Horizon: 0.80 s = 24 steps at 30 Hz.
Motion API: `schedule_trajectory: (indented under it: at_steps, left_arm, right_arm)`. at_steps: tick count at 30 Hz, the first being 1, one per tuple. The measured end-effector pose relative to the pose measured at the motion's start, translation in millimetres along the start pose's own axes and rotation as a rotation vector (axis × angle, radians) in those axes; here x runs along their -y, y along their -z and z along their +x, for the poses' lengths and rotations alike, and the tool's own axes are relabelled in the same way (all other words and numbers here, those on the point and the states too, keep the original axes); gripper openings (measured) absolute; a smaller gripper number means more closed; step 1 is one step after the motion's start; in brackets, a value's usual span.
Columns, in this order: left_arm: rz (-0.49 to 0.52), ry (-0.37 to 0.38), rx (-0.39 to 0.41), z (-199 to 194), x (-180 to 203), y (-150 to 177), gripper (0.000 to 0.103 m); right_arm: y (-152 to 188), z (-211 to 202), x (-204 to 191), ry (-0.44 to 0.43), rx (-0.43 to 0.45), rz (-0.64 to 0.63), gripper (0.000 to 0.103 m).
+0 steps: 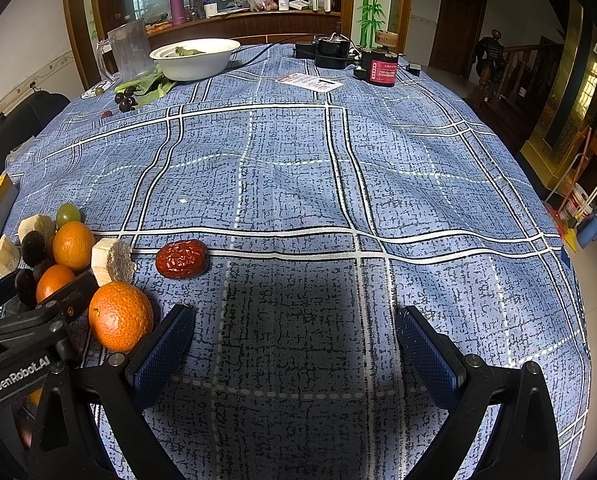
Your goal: Organize fruits
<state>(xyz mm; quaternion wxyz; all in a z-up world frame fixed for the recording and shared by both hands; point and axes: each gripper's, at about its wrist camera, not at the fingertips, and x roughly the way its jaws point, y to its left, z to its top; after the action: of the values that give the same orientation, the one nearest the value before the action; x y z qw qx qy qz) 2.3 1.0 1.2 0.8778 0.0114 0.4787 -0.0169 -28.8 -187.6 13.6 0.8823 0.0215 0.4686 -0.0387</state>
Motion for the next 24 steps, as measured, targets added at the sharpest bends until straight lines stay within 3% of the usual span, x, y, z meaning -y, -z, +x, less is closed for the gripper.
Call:
schedule_trajectory:
  at_steps: [5,9,14,20,24]
  left_arm:
    - [0.03,0.026,-0.035,2.1,-1.5,-1.1,0.103]
    - [0.003,0.102,-0.017,-17.7,-13.0,7.3,0.103]
    - [0.003,0.065,0.152,-69.6,-23.8,21.0,0.103]
    - [-0.058,-0.048,0.366,-127.2,-45.9,38.7,0.103]
    - [-0.113,-0.084,0.45,-153.2,-60.2,51.7,0.103]
  right_arm:
    - [-1.0,-0.1,2.3,-0.005,-0.03,0.0,0.102]
    - [-7.7,4.6,-0.6,-0.007,-0.035,-0.011,0.102]
    - [-2.8,-3.6,0.1,-0.008,-0.046,-0.013,0.102]
    - [14.0,-63.6,-21.7,-0.01,0.146,-0.034,0.102]
    - [36.4,-94.5,-41.3,-0.06,0.232,-0.014,0.102]
